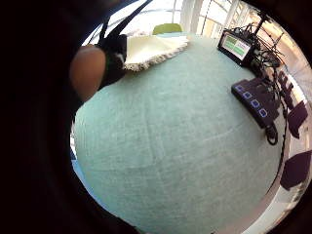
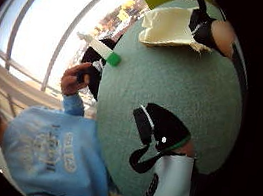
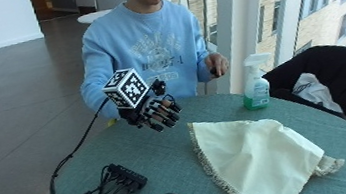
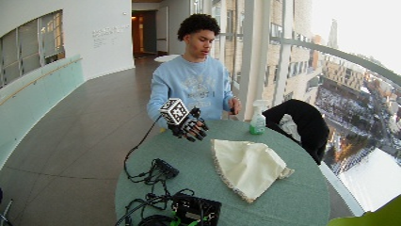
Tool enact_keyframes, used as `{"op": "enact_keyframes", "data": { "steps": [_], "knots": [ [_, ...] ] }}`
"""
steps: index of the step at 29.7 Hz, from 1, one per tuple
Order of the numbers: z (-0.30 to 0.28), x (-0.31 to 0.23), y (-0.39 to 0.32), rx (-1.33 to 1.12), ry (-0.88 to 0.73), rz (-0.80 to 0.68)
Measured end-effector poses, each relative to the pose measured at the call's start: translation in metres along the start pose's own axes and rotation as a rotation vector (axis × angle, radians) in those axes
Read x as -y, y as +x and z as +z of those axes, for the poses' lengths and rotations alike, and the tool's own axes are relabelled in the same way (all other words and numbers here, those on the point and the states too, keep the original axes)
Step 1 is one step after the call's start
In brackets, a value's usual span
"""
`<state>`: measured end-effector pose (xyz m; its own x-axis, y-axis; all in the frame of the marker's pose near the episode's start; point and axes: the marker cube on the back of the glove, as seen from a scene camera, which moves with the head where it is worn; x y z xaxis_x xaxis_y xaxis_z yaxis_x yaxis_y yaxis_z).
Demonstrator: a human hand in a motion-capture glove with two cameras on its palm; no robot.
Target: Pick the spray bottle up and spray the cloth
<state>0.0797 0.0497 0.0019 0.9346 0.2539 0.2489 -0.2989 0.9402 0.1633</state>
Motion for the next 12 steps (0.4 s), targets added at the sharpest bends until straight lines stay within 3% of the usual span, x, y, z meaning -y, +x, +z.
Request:
{"op": "enact_keyframes", "data": {
  "steps": [12],
  "knots": [
    [-0.0046,-0.0054,0.0082,-0.017,-0.003,0.011]
  ]
}}
